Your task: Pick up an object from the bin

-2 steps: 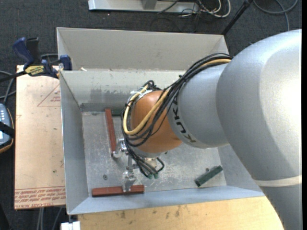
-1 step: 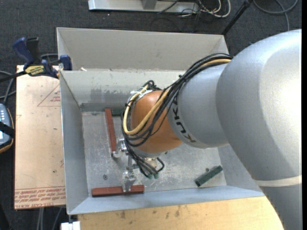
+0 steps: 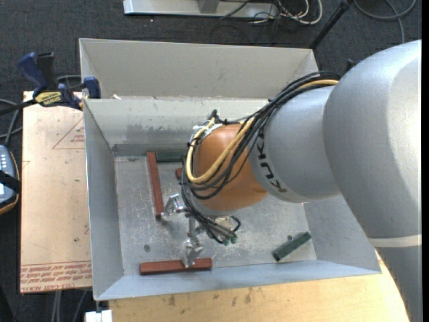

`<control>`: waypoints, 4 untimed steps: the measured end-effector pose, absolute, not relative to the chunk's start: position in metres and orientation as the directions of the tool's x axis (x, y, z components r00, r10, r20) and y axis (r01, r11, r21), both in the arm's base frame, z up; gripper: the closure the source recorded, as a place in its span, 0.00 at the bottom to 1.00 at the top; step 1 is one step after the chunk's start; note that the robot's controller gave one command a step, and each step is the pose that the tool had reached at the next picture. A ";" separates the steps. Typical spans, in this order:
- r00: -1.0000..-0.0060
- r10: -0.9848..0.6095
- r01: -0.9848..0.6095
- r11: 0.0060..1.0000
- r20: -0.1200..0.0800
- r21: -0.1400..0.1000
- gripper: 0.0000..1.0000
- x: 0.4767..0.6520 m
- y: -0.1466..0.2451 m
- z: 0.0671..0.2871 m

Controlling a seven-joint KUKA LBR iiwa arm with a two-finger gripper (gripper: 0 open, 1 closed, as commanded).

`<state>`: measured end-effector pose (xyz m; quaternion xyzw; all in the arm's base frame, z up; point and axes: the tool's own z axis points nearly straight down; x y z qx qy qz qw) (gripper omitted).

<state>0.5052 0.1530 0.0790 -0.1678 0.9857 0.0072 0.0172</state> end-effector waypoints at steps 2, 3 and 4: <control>-0.925 -0.380 -0.380 0.925 -0.001 0.001 0.00 0.492 0.127 0.121; -0.834 -0.552 -0.552 0.834 -0.004 0.002 0.00 0.490 0.095 0.130; -0.755 -0.655 -0.655 0.755 -0.022 -0.007 1.00 0.485 0.106 0.076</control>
Offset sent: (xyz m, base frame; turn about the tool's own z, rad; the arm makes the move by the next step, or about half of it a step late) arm -0.0163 -0.0137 0.0710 -0.1102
